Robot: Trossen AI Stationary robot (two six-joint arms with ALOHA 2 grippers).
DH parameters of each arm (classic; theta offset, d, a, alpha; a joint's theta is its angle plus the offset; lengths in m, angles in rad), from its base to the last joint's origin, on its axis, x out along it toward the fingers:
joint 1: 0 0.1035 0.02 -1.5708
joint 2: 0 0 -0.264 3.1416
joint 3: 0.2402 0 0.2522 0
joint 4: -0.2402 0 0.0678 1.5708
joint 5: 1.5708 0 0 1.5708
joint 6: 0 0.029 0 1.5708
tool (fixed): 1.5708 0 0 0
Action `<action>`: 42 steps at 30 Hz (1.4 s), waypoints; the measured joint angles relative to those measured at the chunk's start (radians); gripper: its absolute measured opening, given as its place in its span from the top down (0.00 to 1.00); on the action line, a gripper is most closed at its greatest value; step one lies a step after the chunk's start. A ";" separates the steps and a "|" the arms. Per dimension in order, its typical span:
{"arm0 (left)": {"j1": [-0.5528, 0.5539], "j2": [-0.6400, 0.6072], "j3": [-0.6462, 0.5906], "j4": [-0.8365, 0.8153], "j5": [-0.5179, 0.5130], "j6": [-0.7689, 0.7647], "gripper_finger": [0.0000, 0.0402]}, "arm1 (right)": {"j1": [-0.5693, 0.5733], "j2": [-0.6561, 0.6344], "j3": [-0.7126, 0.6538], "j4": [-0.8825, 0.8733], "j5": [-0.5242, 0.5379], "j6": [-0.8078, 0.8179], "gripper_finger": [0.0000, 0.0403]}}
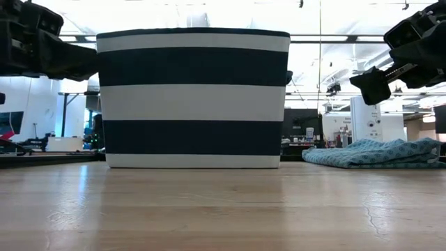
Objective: Pick & place medical supplies in basket/bin
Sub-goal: Return to Home Position
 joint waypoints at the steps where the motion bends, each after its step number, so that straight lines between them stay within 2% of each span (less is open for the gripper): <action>1: 0.000 0.000 0.000 0.000 0.000 0.000 0.51 | 0.000 0.000 0.000 0.000 0.000 0.000 0.12; 42: 0.000 0.395 0.002 0.001 -0.001 0.001 0.51 | 0.000 0.001 0.000 0.000 0.000 0.000 0.12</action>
